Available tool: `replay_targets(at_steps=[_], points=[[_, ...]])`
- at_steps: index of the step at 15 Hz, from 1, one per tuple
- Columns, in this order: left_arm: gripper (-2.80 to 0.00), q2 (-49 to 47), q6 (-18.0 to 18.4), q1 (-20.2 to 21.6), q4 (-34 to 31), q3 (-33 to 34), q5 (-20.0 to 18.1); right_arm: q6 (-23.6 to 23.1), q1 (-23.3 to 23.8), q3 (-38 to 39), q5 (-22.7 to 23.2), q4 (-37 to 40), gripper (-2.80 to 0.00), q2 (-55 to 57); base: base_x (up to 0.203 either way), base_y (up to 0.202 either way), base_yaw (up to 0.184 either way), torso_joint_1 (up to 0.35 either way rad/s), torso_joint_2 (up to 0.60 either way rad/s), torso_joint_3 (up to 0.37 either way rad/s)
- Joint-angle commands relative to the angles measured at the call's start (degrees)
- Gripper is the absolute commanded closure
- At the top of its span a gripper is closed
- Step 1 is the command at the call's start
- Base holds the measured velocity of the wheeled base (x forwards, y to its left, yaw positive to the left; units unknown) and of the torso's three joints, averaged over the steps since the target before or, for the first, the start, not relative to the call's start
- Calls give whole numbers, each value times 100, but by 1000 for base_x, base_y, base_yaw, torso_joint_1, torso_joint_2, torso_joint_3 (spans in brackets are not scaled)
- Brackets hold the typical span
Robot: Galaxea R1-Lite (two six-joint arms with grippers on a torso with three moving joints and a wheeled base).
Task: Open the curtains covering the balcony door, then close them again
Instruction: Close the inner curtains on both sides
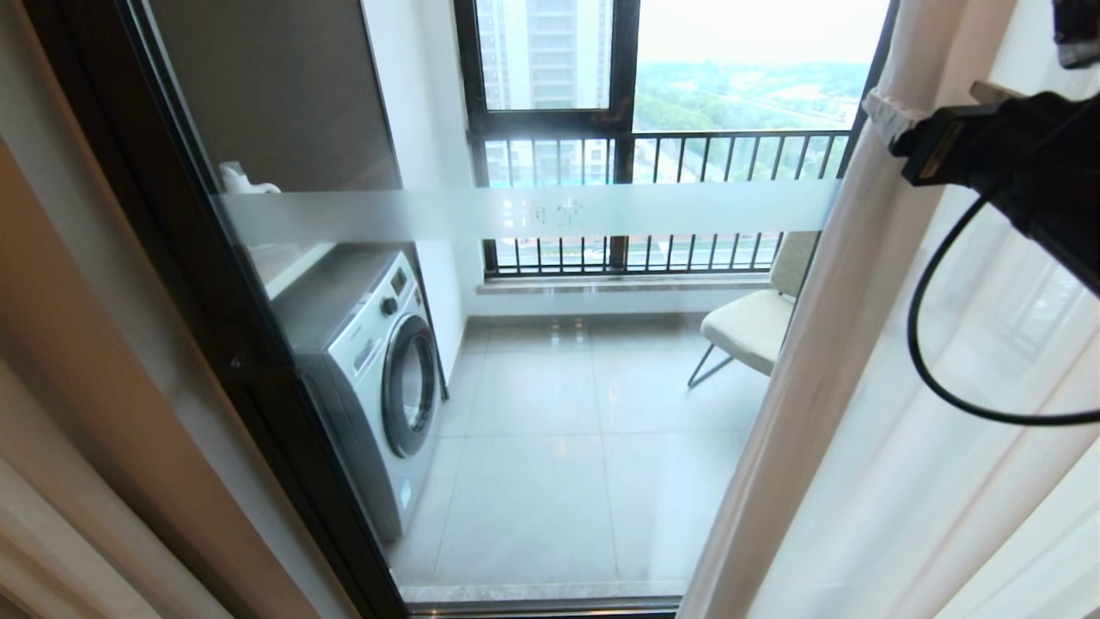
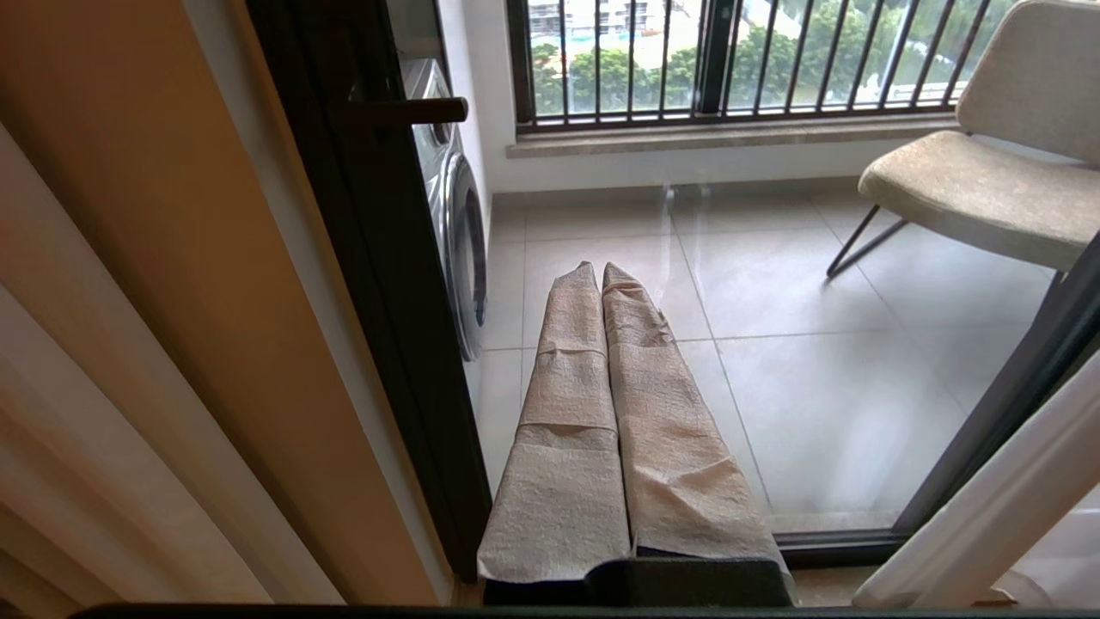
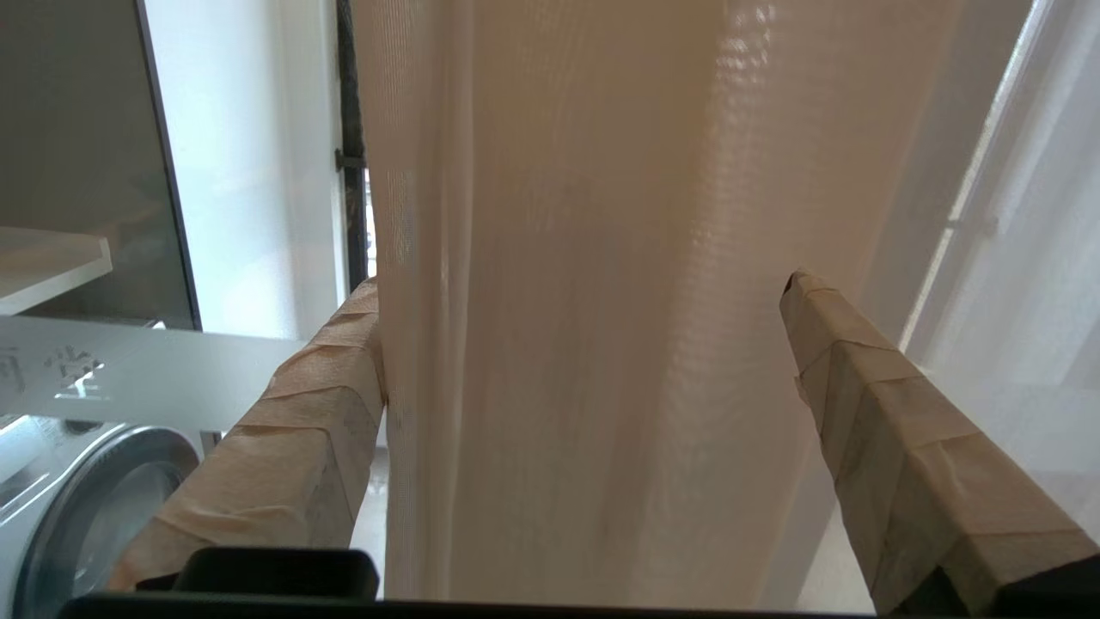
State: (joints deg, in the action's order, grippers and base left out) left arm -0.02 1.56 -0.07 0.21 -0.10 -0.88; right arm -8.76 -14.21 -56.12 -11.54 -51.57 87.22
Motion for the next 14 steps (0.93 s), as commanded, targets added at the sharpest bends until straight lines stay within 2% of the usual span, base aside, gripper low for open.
replay_targets(at_steps=[1,13,14], points=[[0,2,2,-1,-3,1,0,94,13,749,-12,-56,-280,-792,0,0,0,0,0,0],[0,2,2,-1,6,1,0,608,42,2553,21,26,-280,-2302,0,0,0,0,0,0],[0,2,2,-1,-3,1,0,621,41,2753,26,30,0,-2459,0,0,0,0,0,0]])
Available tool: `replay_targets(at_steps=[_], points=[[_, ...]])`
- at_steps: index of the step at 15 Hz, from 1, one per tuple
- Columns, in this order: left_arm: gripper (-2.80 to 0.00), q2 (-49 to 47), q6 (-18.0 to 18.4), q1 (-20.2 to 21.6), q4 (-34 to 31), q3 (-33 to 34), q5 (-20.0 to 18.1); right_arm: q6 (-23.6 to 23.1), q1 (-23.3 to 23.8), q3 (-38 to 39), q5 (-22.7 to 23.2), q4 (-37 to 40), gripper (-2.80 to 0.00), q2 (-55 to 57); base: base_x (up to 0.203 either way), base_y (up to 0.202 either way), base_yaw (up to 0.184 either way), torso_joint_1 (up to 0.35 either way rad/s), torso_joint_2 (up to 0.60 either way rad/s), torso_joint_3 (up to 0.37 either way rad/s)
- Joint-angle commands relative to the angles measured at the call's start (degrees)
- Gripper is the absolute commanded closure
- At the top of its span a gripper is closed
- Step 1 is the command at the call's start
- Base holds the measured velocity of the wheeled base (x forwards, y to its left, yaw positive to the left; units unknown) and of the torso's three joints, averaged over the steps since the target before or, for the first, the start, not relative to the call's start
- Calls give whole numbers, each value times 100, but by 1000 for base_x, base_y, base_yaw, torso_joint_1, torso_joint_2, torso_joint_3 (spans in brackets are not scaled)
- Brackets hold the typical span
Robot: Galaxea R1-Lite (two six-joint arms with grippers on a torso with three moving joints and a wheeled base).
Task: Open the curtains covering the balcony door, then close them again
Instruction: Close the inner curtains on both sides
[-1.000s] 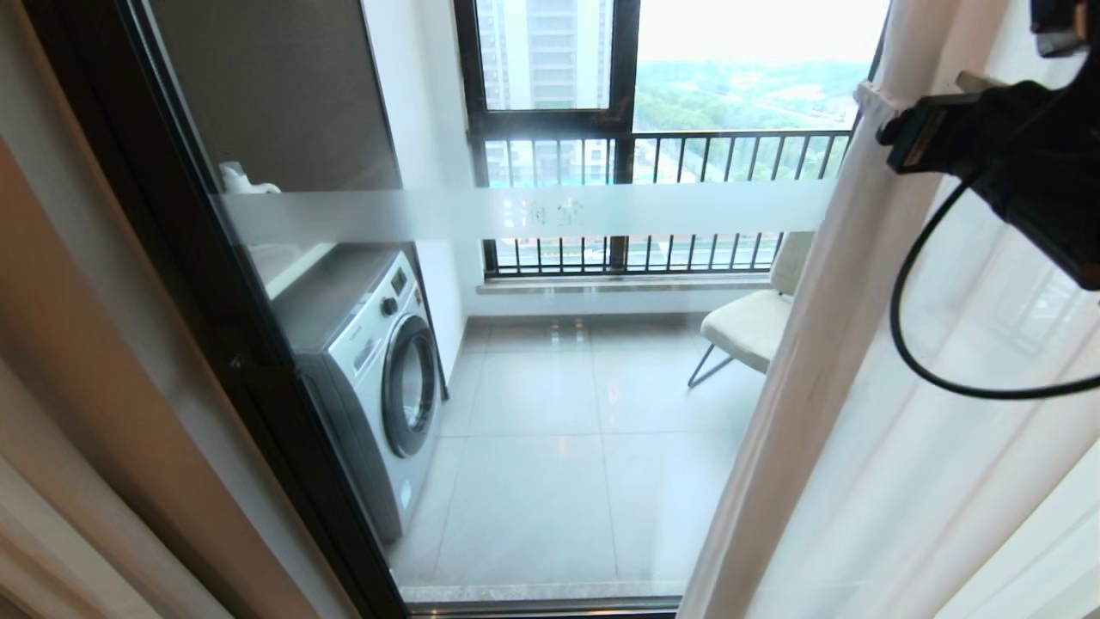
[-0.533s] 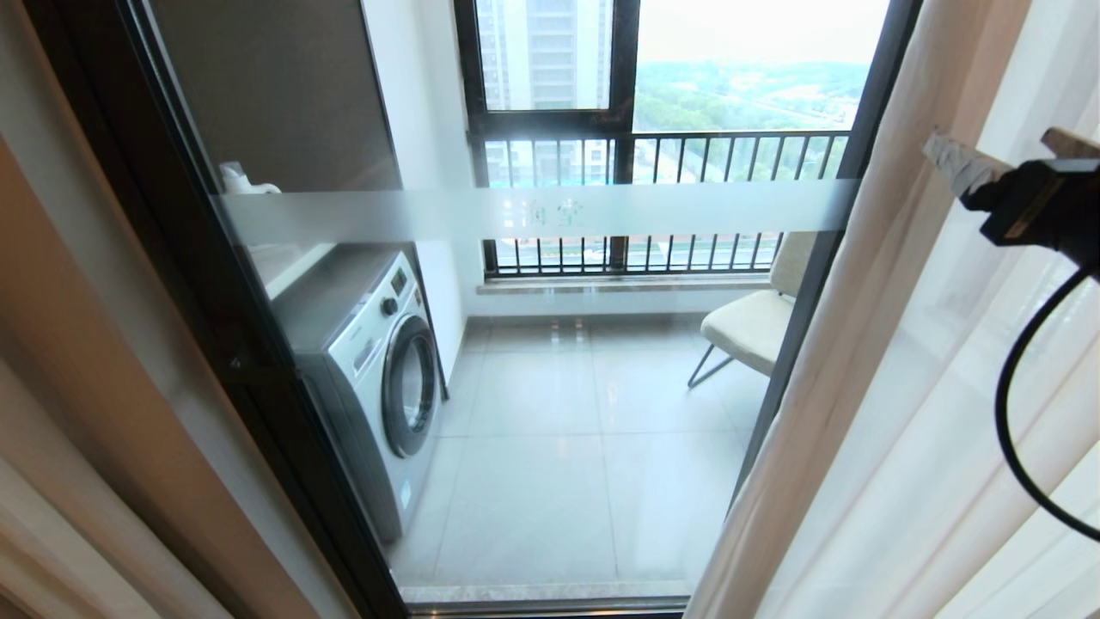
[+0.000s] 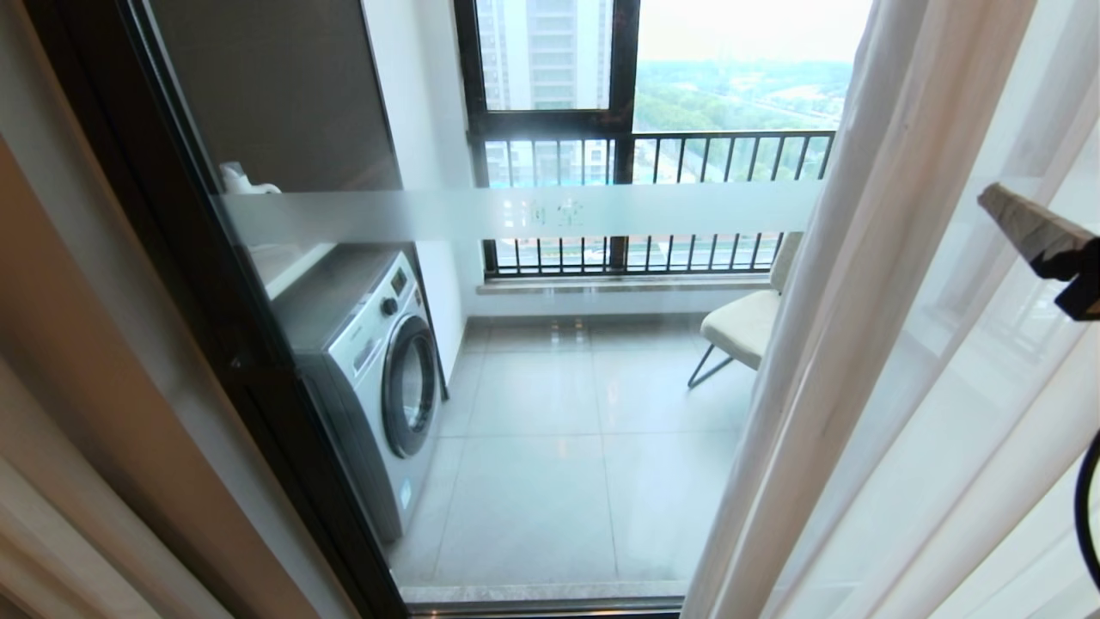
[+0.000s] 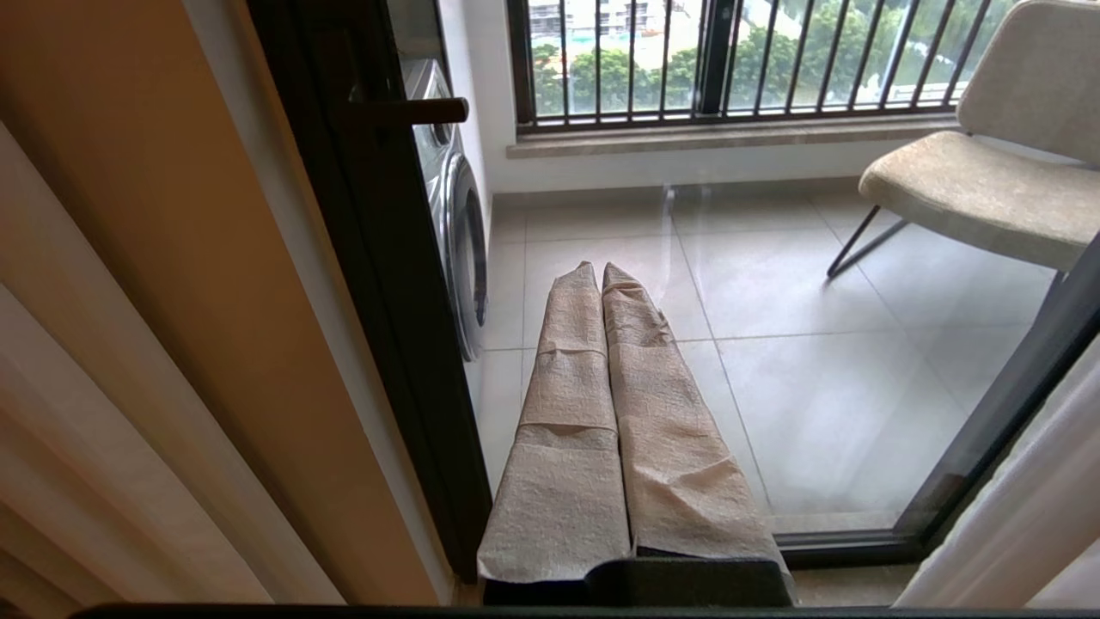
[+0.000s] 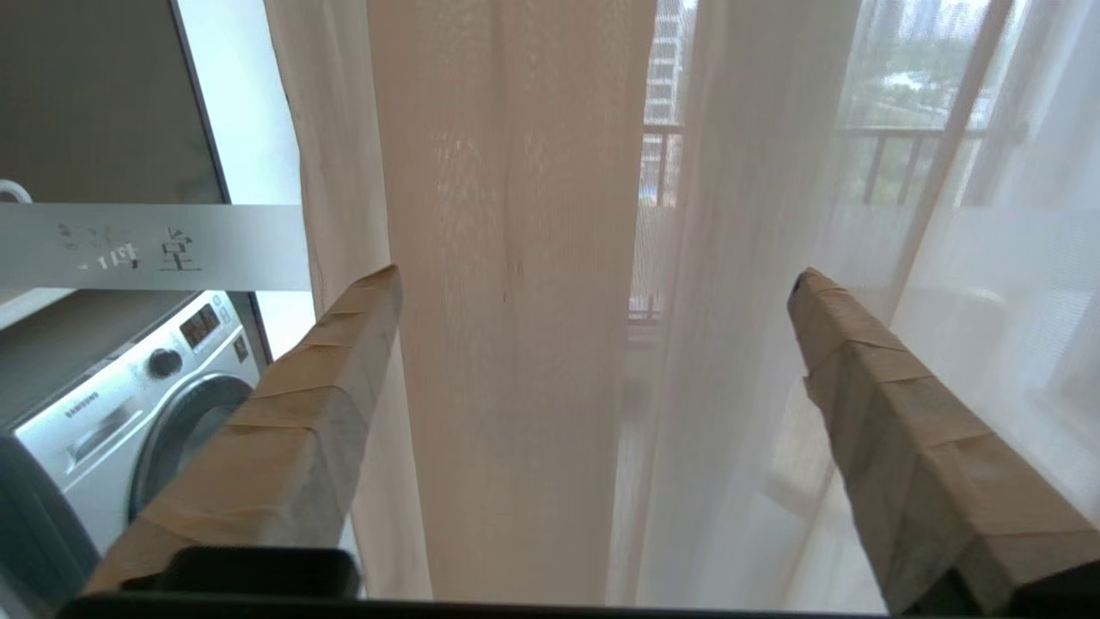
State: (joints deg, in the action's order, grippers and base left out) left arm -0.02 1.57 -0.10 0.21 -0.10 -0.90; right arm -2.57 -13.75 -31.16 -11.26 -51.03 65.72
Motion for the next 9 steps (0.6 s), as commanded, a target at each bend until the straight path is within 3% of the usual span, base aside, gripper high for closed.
replay_targets(at_steps=[1,6,9], points=[[0,2,1,1,6,1,2,22,-5,450,5,-20,0,-462,0,0,0,0,0,0],[0,2,1,1,0,1,2,126,-1,1235,-25,373,0,-1475,0,0,0,0,0,0],[0,2,1,1,-2,1,2,242,346,1825,-30,783,0,-2303,0,0,0,0,0,0]])
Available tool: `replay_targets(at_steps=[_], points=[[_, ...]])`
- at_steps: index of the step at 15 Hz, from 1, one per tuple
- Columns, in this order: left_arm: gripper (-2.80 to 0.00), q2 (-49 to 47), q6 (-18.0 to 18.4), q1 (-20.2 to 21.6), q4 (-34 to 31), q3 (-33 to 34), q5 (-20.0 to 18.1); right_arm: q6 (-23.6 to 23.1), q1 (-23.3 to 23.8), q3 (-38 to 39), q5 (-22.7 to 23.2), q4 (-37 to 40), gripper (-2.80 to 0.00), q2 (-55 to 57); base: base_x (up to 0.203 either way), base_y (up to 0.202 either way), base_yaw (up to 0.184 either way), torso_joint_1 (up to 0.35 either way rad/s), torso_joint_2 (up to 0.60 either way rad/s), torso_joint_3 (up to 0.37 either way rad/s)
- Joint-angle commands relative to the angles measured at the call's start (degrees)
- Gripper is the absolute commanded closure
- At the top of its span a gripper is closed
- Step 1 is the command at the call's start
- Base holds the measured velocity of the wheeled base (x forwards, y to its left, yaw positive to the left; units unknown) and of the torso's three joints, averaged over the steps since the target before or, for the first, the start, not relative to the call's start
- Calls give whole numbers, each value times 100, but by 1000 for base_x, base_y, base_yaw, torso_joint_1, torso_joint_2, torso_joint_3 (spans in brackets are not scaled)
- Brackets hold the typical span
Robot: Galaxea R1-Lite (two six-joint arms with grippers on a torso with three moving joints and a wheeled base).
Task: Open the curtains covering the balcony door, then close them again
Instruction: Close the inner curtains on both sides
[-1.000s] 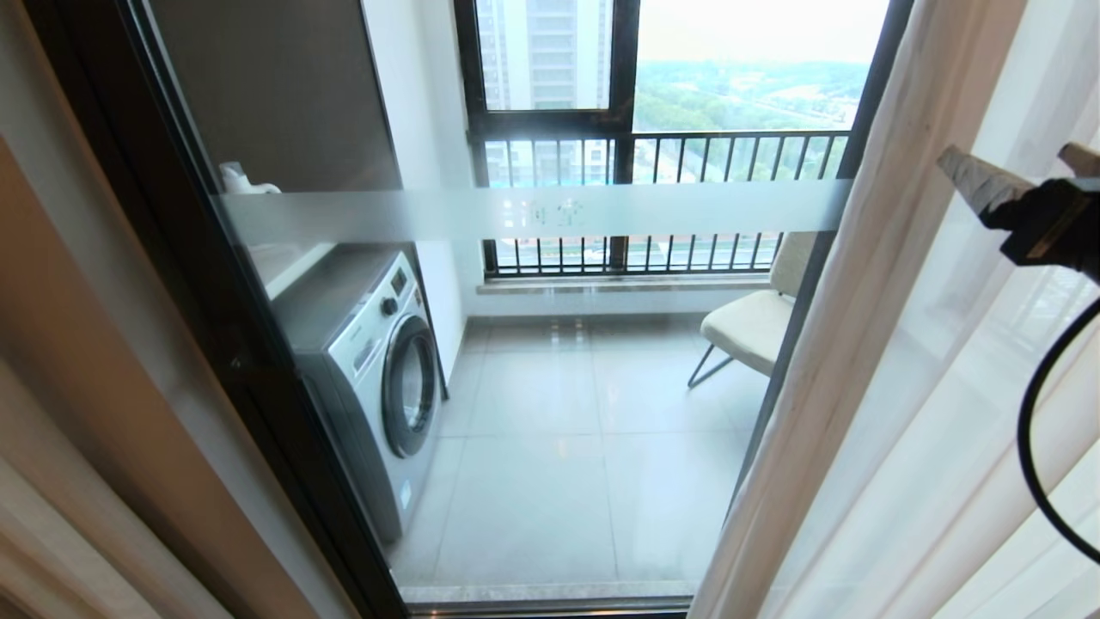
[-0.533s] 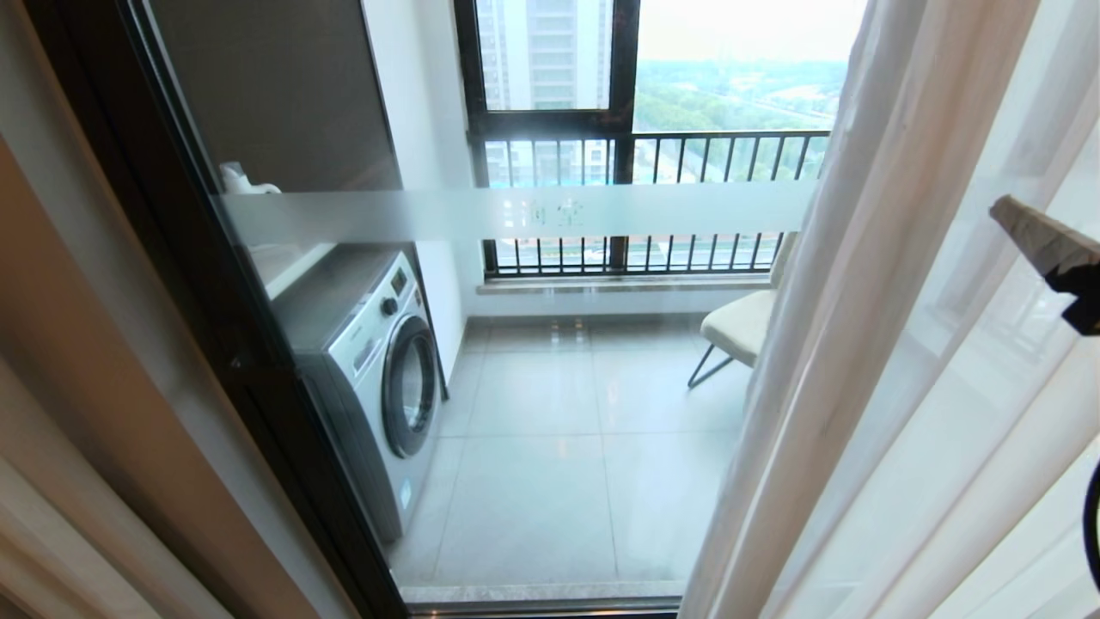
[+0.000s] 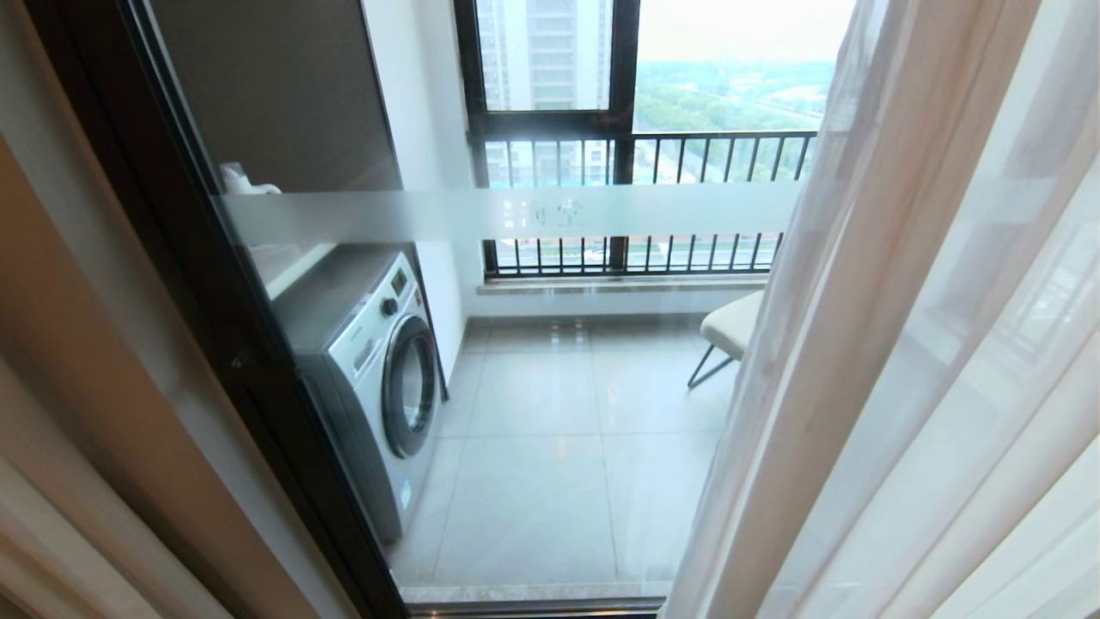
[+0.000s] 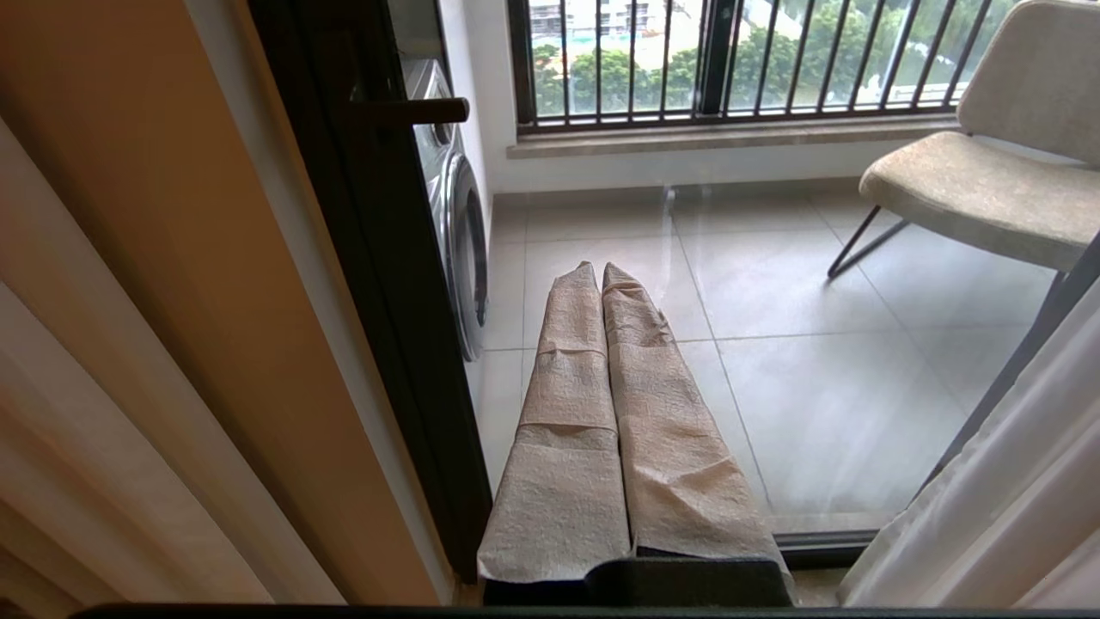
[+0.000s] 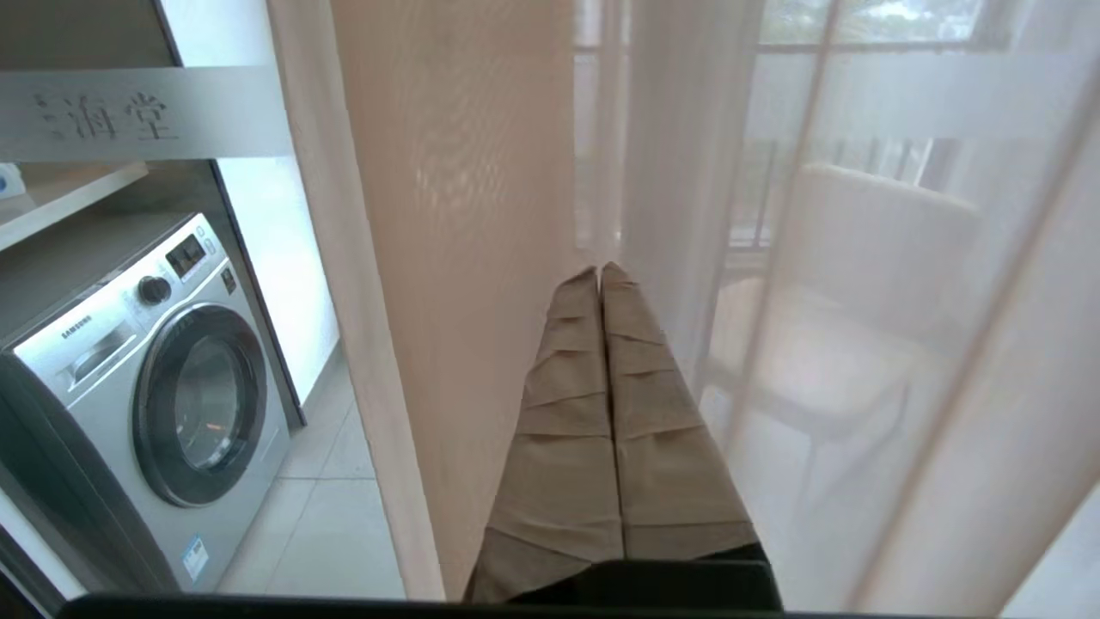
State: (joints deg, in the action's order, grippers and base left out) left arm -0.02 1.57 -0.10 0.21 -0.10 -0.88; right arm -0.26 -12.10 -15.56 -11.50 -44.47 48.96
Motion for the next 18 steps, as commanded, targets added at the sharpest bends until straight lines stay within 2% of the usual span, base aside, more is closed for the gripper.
replay_targets(at_steps=[1,7,10,13,15,18], points=[[0,2,1,1,0,1,0,35,353,394,1,405,0,-921,0,0,0,0,0,0],[0,2,1,1,-3,1,0,61,1027,1481,231,1655,0,-2760,0,0,0,0,0,0],[0,2,1,1,-3,1,0,109,1328,1550,373,2940,0,-3431,0,0,0,0,0,0],[0,2,1,1,6,1,0,205,1296,1556,422,3647,0,-3971,0,0,0,0,0,0],[0,2,1,1,-3,1,0,156,1263,1556,758,3949,0,-4400,0,0,0,0,0,0],[0,2,1,1,5,1,0,11,1245,1556,901,4401,0,-4894,0,0,0,0,0,0]])
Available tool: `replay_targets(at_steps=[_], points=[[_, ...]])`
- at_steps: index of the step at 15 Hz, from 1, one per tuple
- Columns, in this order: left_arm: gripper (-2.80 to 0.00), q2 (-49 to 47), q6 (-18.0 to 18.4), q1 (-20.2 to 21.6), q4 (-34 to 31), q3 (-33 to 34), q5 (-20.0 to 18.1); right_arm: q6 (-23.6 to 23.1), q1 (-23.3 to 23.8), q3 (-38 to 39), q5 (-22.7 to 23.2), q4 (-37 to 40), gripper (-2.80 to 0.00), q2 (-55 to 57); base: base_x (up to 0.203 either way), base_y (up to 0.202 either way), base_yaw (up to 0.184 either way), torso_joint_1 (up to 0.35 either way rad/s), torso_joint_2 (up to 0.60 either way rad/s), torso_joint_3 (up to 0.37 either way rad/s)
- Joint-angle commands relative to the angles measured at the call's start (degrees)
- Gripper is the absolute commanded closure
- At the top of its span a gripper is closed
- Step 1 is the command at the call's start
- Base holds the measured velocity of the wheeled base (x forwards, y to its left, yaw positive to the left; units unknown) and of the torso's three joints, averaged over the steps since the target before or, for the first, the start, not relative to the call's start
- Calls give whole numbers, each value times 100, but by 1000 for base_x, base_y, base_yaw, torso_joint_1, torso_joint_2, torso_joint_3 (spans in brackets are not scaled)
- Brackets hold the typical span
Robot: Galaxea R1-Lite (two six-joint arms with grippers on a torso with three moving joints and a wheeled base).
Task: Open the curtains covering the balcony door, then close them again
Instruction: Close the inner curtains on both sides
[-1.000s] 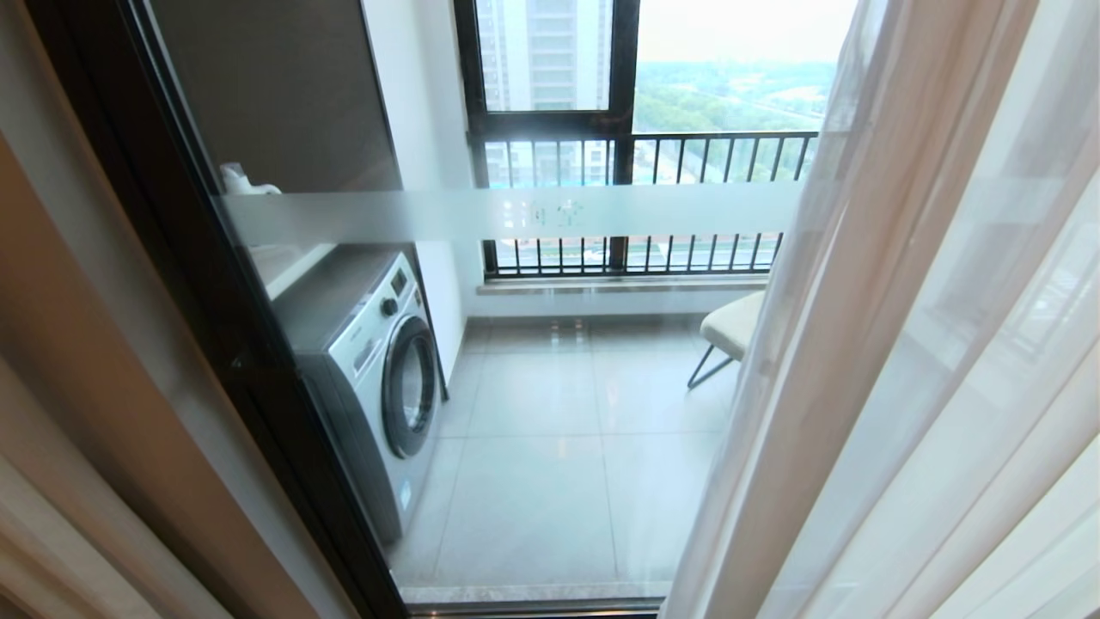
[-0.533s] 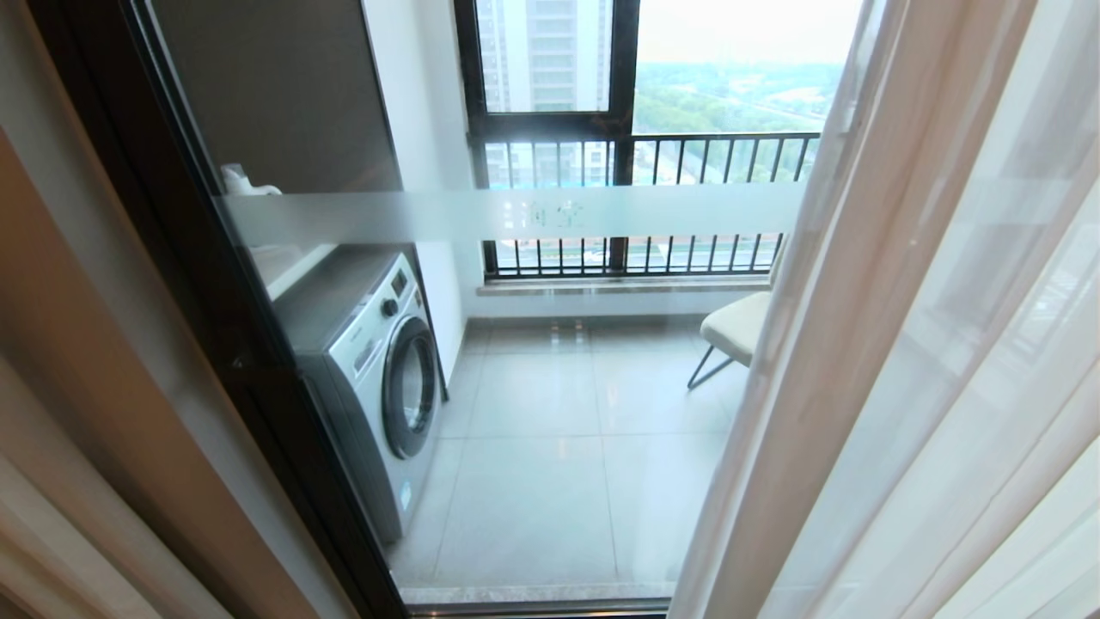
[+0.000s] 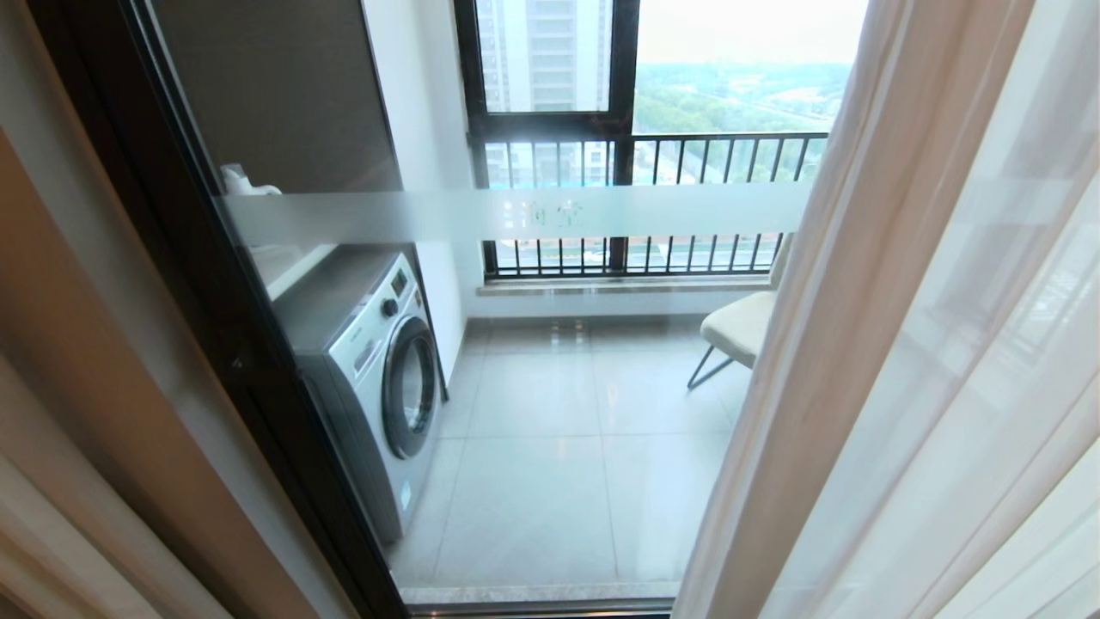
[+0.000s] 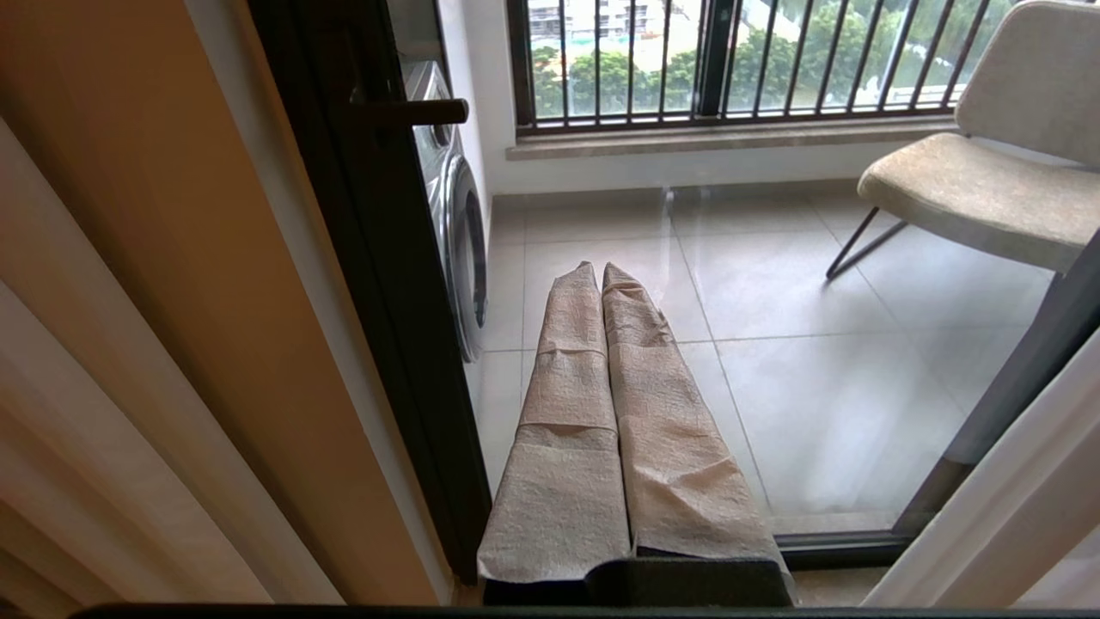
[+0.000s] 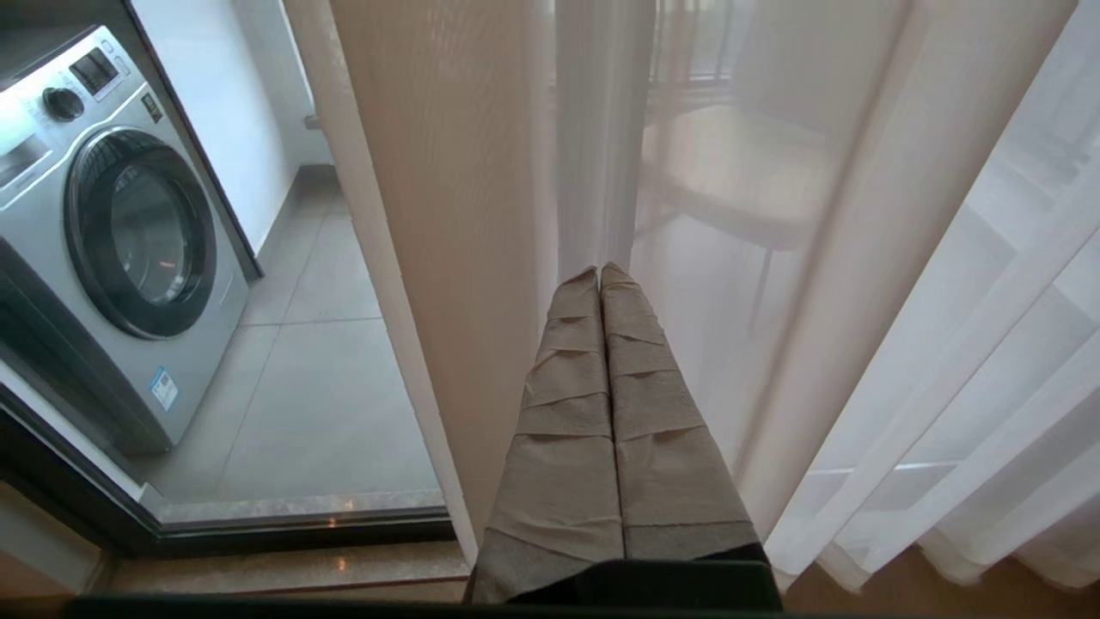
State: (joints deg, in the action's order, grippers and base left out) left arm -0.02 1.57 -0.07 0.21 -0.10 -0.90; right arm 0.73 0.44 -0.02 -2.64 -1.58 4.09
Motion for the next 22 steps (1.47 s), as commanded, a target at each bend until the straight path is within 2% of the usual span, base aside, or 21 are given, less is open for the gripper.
replay_targets(at_steps=[1,8,13,22], points=[[0,2,1,-1,-3,1,2,-170,-17,2,34,135,0,-400,0,0,0,0,0,0],[0,2,1,-1,6,1,2,-104,-18,2,36,140,0,-404,0,0,0,0,0,0],[0,2,1,-1,-3,1,2,234,-18,2,1,123,0,-400,0,0,0,0,0,0],[0,2,1,-1,6,1,2,234,-18,2,1,123,0,-407,0,0,0,0,0,0]])
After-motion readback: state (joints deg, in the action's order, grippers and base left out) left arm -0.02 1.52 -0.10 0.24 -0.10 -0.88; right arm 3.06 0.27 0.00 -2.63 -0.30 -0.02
